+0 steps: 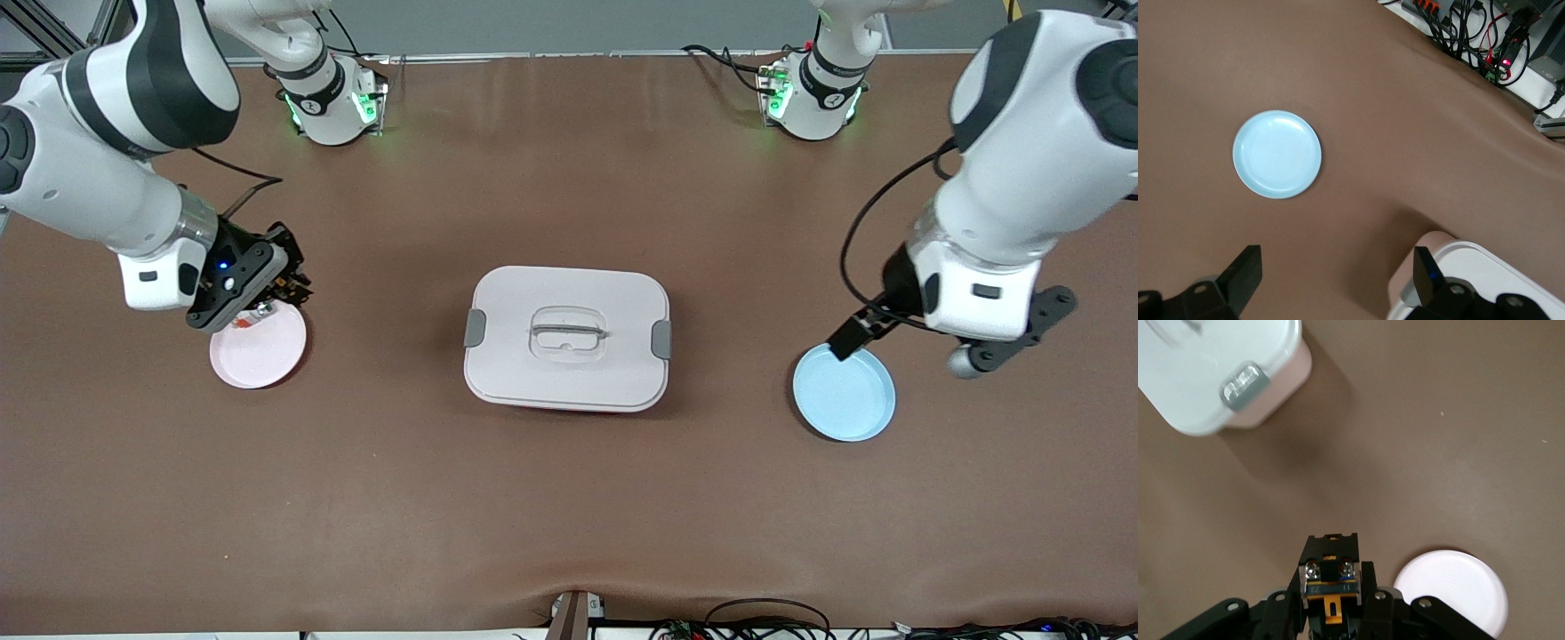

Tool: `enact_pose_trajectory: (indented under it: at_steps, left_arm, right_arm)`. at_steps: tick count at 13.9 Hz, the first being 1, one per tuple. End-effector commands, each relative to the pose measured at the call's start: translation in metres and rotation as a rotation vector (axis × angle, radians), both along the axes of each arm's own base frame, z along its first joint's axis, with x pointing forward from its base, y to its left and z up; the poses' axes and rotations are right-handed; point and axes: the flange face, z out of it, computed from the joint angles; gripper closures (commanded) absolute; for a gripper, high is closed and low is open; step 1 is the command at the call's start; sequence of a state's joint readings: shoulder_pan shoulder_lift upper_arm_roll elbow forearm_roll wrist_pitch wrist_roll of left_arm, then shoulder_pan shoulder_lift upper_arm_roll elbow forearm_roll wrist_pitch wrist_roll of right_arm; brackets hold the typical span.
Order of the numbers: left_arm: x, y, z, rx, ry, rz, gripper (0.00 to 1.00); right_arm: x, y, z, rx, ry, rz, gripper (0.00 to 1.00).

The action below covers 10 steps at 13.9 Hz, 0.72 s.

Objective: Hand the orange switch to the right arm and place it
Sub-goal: 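Open the left gripper and withdraw while the right gripper carries the switch, then lower the switch onto the white plate with the right gripper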

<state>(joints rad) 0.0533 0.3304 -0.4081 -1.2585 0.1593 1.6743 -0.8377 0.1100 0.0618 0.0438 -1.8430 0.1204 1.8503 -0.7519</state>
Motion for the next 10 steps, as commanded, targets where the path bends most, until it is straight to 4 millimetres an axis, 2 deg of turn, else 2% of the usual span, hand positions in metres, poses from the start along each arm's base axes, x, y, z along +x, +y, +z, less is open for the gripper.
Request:
enact_pose_trajectory:
  at_steps: [1,3,5,8,10]
  left_arm:
    - [-0.007,0.019,0.011,0.044,-0.006,-0.1,0.0]
    - [-0.014,0.024,0.017,0.05,-0.007,-0.17,0.0]
    - [-0.018,0.039,0.029,0.073,-0.026,-0.255,0.0]
    - [-0.05,0.077,0.037,0.031,-0.008,-0.366,0.0]
    - [-0.07,0.089,0.044,0.05,-0.002,-0.417,0.0]
  right_arm:
    - [0.01,-0.021,-0.01,-0.101,-0.001,0.171,1.0]
    - [0.017,-0.042,-0.027,-0.11,0.019,0.267,1.0]
    - [0.026,-0.072,-0.051,-0.095,0.036,0.342,1.0]
    - [0.037,-0.11,-0.08,-0.1,0.005,0.481,1.0]
    - [0.036,-0.131,-0.107,-0.097,-0.027,0.541,1.0]
